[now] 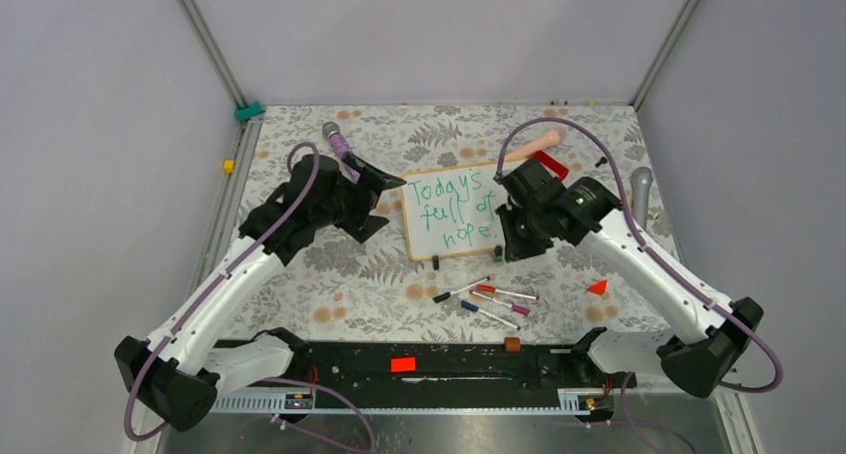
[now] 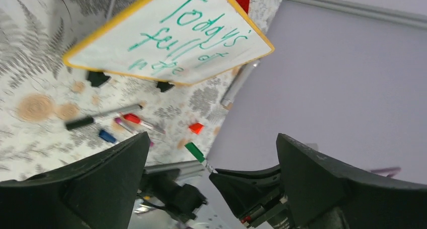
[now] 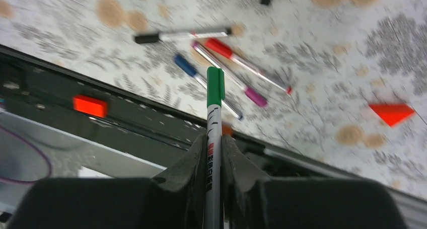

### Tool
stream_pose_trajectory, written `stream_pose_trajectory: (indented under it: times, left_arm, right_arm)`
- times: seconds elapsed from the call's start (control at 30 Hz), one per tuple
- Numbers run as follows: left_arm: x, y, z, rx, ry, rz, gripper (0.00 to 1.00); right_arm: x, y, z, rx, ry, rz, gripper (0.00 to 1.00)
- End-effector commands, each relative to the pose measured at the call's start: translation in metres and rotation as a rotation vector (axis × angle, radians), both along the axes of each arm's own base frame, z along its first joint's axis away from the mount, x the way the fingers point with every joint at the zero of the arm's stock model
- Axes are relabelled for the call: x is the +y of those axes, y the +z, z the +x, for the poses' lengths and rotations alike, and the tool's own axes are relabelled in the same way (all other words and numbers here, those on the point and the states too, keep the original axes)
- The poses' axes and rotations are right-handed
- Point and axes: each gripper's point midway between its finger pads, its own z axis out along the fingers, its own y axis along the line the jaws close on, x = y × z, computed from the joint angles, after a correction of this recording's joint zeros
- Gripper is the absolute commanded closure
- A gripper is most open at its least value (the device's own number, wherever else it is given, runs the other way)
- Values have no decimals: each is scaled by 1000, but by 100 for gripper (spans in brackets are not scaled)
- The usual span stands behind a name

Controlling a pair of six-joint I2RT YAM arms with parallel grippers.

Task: Write a sentence on the whiteboard
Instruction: Pass from the left arm to the right, then put down the whiteboard marker at the center of the board.

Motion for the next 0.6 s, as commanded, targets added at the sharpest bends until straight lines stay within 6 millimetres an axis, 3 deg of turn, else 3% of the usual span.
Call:
stream_pose_trajectory:
  times: [0.0, 0.27, 0.57]
  left_arm:
    - [15, 18, 5, -157, -110, 202, 1]
    - [50, 16, 19, -307, -27, 386, 5]
    - [84, 21, 15, -422, 58, 501, 9]
  right_arm:
    - [-51, -30, -18, 114, -3, -273, 100]
    - [-57, -75, 2, 115, -84, -289, 100]
    - [-59, -149, 8, 168, -118, -354, 100]
